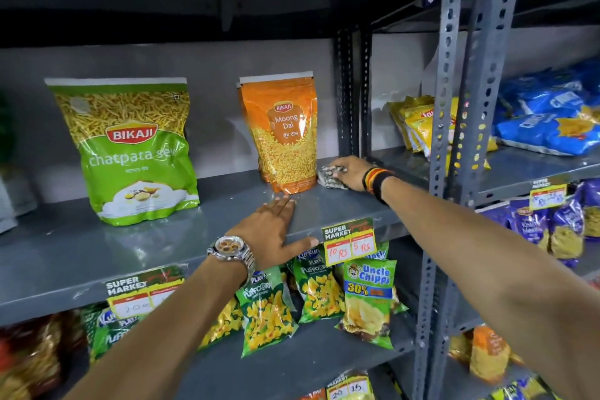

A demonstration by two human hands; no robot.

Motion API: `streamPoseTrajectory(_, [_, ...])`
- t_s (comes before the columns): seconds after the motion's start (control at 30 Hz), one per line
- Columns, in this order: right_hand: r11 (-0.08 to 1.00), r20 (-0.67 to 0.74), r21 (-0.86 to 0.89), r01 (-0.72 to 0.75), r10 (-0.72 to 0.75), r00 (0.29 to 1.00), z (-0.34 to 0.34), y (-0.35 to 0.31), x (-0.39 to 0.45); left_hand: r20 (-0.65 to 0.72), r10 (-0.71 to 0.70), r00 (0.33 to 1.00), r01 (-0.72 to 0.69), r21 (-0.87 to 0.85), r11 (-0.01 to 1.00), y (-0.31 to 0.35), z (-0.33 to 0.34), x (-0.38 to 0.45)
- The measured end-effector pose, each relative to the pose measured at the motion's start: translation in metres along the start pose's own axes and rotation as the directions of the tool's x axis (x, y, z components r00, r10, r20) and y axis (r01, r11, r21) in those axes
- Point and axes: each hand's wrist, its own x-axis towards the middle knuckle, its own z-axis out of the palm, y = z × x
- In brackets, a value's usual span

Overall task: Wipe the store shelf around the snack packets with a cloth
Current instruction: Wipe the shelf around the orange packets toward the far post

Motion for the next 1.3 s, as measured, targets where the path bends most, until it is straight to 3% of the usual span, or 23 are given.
streamPoseTrajectory(0.13, [0.992, 0.069, -0.062, 0.112, -0.108, 0.992, 0.001, 0.000, -0.009, -0.018, -0.003, 1.000, 0.003, -0.008, 1.000, -0.001, 0.003, 0.000])
streamPoseTrajectory(0.3, [0.980, 0.373, 0.086, 0.178, -0.197, 0.907, -0.050, 0.007, -0.070, -0.040, 0.004, 0.999, -0.004, -0.010, 1.000, -0.005, 0.007, 0.002])
streamPoseTrajectory(0.37, [0.987, 0.309, 0.096, 0.132, -0.155, 0.938, -0.067, 0.014, -0.071, -0.045, 0.010, 0.999, -0.010, -0.007, 1.000, -0.004, 0.005, 0.002])
streamPoseTrajectory(0.47, [1.000, 0.085, 0.007, 0.030, -0.031, 0.996, -0.072, 0.023, -0.058, -0.028, 0.000, 1.000, 0.000, -0.011, 1.000, -0.002, 0.003, 0.000])
streamPoseTrajectory(0.53, [0.993, 0.033, -0.091, -0.072, 0.076, 0.997, -0.060, 0.028, -0.052, -0.022, -0.006, 1.000, 0.006, -0.014, 1.000, -0.001, 0.002, -0.001])
streamPoseTrajectory(0.63, [0.981, -0.030, -0.094, -0.170, 0.168, 0.985, -0.042, 0.031, -0.055, -0.026, 0.001, 1.000, -0.001, -0.023, 1.000, 0.000, 0.003, -0.003])
streamPoseTrajectory(0.73, [0.985, -0.088, -0.081, -0.153, 0.146, 0.985, -0.030, 0.027, -0.070, -0.042, 0.002, 0.999, -0.004, -0.033, 0.999, -0.001, 0.005, -0.003])
streamPoseTrajectory(0.9, [0.999, 0.003, 0.030, 0.025, -0.025, 1.000, -0.023, -0.009, -0.137, -0.058, -0.001, 0.998, -0.002, -0.052, 0.999, -0.003, 0.003, -0.003])
streamPoseTrajectory(1.07, [0.951, 0.080, 0.310, -0.008, -0.018, 0.997, -0.002, -0.020, -0.242, -0.036, 0.002, 0.999, -0.007, -0.141, 0.990, -0.005, -0.019, -0.029])
streamPoseTrajectory(1.2, [0.929, 0.156, 0.356, -0.100, 0.046, 0.987, 0.068, 0.013, -0.281, -0.280, 0.115, 0.953, -0.177, -0.205, 0.963, -0.012, -0.003, -0.088])
streamPoseTrajectory(1.3, [0.939, 0.232, 0.318, -0.131, 0.057, 0.971, 0.134, 0.024, -0.280, -0.367, 0.197, 0.909, -0.312, -0.285, 0.907, -0.006, 0.051, -0.147])
